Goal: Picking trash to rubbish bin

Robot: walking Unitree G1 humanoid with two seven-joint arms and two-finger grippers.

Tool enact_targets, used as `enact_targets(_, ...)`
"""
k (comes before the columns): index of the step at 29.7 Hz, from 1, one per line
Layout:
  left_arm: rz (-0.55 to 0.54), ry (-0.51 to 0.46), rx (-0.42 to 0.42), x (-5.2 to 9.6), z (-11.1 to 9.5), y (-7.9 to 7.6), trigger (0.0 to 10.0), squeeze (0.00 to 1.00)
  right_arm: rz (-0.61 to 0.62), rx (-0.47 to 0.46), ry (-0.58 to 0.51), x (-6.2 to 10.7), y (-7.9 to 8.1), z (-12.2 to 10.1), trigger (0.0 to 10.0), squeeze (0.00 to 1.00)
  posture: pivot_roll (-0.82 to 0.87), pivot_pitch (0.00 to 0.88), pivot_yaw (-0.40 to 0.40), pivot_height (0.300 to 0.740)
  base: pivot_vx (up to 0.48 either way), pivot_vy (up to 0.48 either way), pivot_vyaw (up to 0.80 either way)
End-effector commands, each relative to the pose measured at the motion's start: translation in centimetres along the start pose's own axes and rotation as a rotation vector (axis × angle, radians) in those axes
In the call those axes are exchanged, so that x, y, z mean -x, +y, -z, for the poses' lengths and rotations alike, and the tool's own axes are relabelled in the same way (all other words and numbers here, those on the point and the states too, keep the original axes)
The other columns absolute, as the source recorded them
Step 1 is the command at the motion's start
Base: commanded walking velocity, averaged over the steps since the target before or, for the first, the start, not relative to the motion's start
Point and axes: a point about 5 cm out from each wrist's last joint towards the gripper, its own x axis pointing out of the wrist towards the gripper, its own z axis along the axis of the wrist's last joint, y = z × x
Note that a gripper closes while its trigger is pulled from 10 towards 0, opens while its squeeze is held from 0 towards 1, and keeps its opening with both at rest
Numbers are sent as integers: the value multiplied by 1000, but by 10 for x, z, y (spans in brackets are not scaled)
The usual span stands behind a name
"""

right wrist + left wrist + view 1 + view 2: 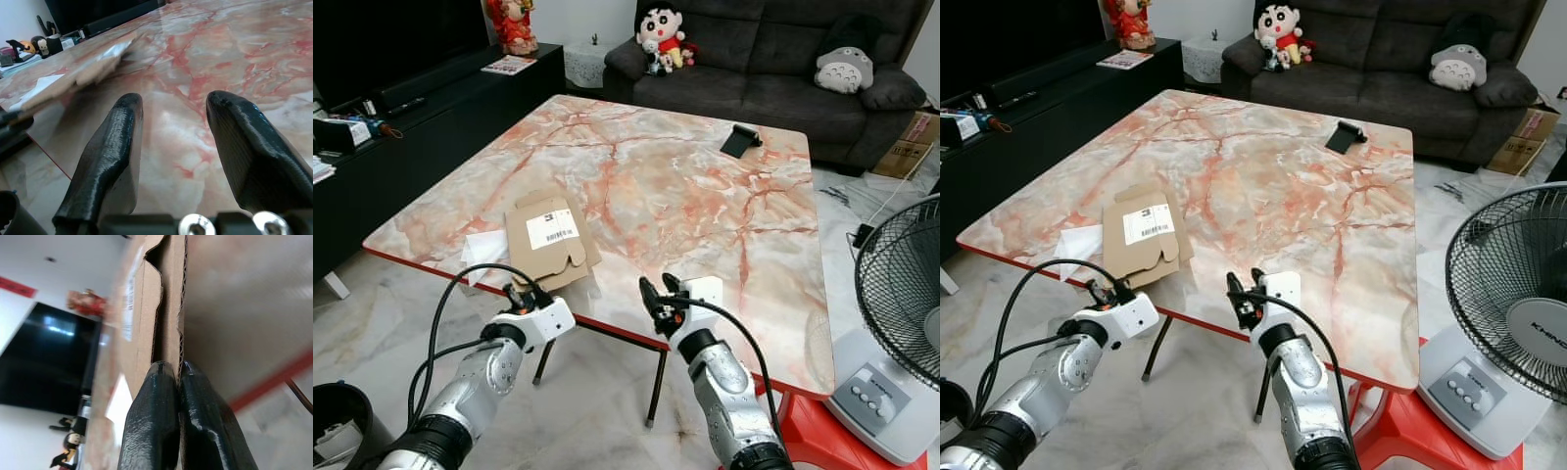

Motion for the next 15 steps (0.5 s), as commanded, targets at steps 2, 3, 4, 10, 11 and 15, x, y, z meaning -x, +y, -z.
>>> enact_targets(2, -116, -48, 63, -1, -11, 13, 2980, 0, -6, 3, -23, -3, 3, -5, 10000, 0, -4, 77, -49, 740, 0, 0, 0)
enact_targets(3, -131, -57, 71, -1, -13, 15, 2980, 0, -5, 2, -27, -3, 3, -6, 10000, 0, -4, 77, -49, 740, 0, 0, 0)
enact_targets(4, -168, -99, 84, -1, -21, 19, 10000, 0, -1, 4, -45, -4, 3, -9, 10000, 0, -4, 76, -49, 740, 0, 0, 0)
enact_targets(10, -282, -180, 169, 2, -38, 32, 10000, 0, 17, -2, -106, -7, 3, -19, 10000, 0, -3, 72, -48, 740, 0, 0, 0)
enact_targets(11, -302, -197, 195, 3, -41, 35, 10000, 0, 21, -4, -119, -8, 3, -22, 10000, 0, -3, 72, -48, 740, 0, 0, 0)
enact_targets(15, -389, -234, 429, 10, -51, 45, 10000, 0, 30, 7, -186, -11, 5, -35, 10000, 0, 1, 70, -48, 740, 0, 0, 0)
